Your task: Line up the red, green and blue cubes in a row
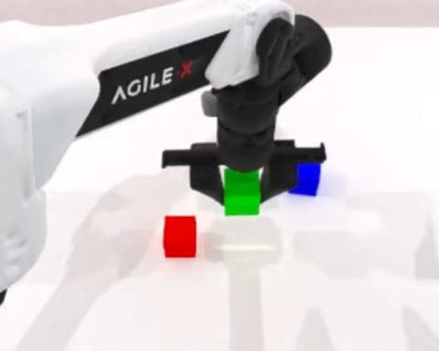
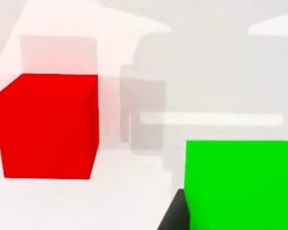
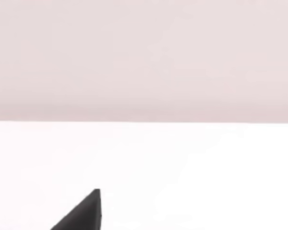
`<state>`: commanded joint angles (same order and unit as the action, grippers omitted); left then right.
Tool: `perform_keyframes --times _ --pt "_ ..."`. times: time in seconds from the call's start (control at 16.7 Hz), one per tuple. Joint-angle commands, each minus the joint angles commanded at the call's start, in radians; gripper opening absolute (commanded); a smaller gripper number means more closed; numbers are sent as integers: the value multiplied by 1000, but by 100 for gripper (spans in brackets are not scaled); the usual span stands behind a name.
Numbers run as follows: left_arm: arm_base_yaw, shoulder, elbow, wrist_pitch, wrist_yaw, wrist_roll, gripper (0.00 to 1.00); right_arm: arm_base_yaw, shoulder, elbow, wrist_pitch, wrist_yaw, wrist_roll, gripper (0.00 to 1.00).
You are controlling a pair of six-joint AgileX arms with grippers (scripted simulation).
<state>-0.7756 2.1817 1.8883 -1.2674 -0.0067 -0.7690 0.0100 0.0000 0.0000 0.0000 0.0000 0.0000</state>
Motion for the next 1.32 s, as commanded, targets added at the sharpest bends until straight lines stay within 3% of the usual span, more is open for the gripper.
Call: perform_keyframes --times 0.54,0.78,1.32 --pt "1 56 -178 231 0 3 0 0 0 0 0 0 0 100" --pt "1 59 -186 242 0 3 0 0 0 0 0 0 0 100" --pt "1 59 -186 242 0 3 68 0 0 0 0 0 0 100"
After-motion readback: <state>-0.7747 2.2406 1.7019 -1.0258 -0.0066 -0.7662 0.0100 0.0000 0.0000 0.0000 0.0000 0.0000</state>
